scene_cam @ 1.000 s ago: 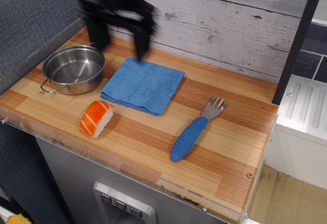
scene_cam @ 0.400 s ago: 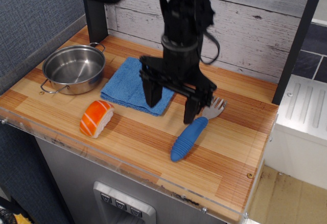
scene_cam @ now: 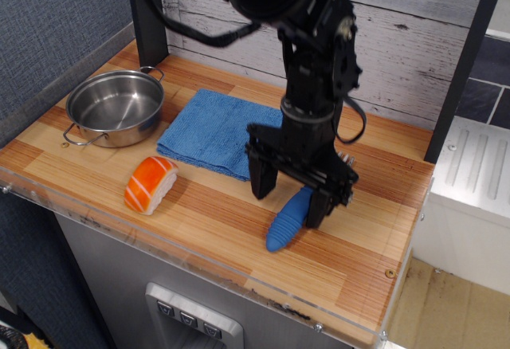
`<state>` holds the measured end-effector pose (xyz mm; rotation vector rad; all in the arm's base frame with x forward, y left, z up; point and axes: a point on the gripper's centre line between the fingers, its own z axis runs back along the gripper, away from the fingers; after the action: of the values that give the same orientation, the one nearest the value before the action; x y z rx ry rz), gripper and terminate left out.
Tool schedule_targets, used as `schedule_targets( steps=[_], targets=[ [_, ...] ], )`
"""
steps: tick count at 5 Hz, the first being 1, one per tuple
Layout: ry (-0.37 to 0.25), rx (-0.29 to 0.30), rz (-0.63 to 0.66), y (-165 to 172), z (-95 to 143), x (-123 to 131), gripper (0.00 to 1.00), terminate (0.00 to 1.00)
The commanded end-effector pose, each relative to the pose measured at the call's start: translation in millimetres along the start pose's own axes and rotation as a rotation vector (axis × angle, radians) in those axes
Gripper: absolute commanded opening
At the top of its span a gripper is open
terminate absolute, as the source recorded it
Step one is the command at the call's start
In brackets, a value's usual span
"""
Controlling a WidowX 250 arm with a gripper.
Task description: Put the fork on the cloth.
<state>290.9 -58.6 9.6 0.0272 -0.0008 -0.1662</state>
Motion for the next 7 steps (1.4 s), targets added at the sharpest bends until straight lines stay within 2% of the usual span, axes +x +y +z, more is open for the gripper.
schedule_targets(
  steps=[1,2,3,4,5,6,7],
  targets=[
    [-0.032,-0.05,-0.041,-15.8,-8.0,7.1,0.0,0.0],
    [-0.041,-0.056,-0.074,-12.4,-0.4,9.3,0.0,0.0],
    [-0.079,-0.076,-0.095,-9.5,19.1,11.7,0.0,0.0],
    [-0.129,-0.081,-0.102,16.3,62.2,9.1,0.0,0.0],
    [-0.162,-0.067,-0.039,56.4,90.1,7.7,0.0,0.0],
    [-0.15,-0.037,0.016,98.9,85.5,4.0,0.0,0.0],
    [-0.148,-0.004,0.068,120.2,70.7,5.5,0.0,0.0]
  ],
)
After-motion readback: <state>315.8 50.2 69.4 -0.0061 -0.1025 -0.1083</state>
